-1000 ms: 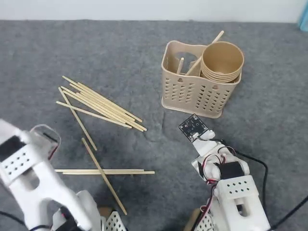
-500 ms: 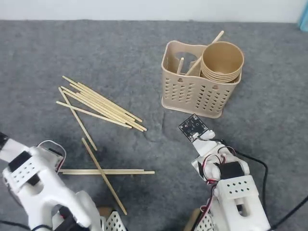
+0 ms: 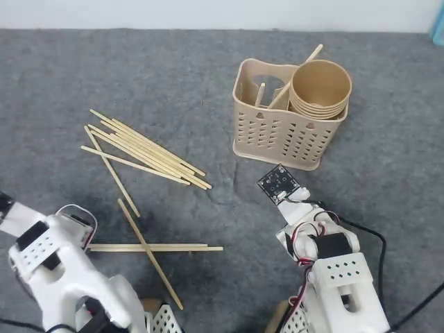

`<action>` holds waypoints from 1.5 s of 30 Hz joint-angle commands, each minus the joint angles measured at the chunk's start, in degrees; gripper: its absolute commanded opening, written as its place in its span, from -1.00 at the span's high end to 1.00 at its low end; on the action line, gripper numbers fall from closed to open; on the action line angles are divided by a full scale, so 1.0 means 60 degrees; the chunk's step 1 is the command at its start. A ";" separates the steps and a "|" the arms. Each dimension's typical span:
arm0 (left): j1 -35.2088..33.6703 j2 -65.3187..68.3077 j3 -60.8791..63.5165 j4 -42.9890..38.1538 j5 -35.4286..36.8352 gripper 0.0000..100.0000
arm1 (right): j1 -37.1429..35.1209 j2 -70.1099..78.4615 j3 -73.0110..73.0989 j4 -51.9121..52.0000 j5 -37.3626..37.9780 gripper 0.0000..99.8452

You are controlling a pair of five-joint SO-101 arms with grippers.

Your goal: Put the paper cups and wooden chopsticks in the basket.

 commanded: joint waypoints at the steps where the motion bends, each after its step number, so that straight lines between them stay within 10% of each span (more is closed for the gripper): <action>1: 0.0044 0.0073 -0.0007 -0.0205 0.0029 0.70 | 0.0125 -0.0198 -0.0029 -0.0168 -0.0029 0.43; 21: 0.0190 0.4615 -0.2088 -0.0029 -0.0381 0.70 | 0.0125 -0.0198 -0.0029 -0.0154 -0.0029 0.43; 45: 0.1289 -0.0527 -0.2967 0.2110 -0.0161 0.98 | 0.0154 -0.0198 -0.0044 -0.0154 -0.0029 0.43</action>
